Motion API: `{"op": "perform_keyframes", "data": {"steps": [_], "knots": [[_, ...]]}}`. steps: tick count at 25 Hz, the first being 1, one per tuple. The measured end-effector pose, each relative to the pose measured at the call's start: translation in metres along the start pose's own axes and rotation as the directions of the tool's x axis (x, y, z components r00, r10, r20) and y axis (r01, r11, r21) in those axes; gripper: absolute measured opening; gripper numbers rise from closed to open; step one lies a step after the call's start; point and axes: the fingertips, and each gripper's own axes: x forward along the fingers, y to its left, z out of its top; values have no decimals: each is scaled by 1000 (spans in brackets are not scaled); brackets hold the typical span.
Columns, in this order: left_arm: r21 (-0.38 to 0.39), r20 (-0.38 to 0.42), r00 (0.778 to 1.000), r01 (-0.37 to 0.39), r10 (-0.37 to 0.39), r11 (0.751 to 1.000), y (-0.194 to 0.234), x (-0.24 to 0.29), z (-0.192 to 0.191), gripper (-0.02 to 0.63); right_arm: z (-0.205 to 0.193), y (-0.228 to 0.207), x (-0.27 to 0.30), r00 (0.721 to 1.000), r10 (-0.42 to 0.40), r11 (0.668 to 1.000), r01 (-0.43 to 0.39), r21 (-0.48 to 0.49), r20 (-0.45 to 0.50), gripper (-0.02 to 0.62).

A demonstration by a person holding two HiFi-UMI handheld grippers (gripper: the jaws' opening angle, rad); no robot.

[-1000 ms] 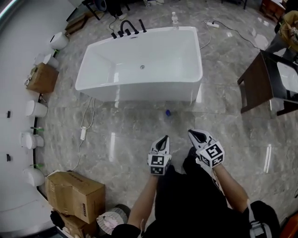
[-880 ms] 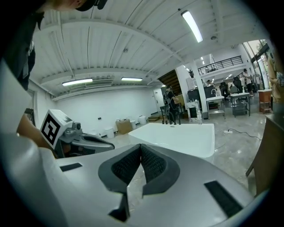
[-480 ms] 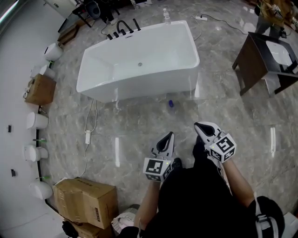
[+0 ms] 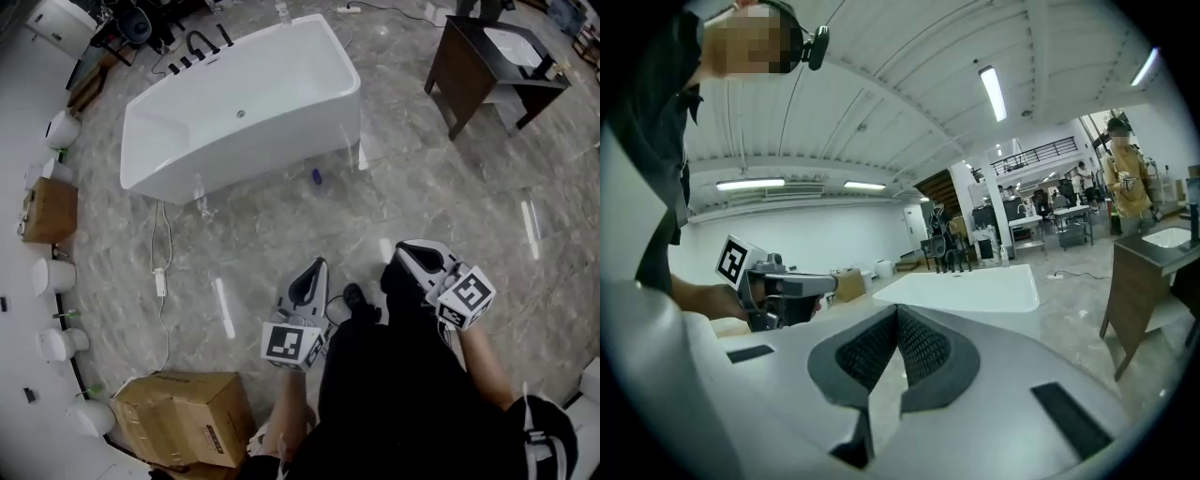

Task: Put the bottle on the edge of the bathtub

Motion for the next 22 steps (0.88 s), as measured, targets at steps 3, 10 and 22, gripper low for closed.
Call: {"op": "perform_keyframes", "data": {"steps": [3,10,22], "knots": [[-7,15,1000,16,-16,1000,-4,-10,0,12,-1,10,-11,1000,-23,1000,22,16,15,12],[-34,48,999,11,-9,999,-9,-11,8,12,11,11,-14,998,-42,999,42,-7,56,12],[-36,47,999,19,-18,999,3,-7,5,12,11,14,3,997,-43,999,43,-3,64,12]]}}
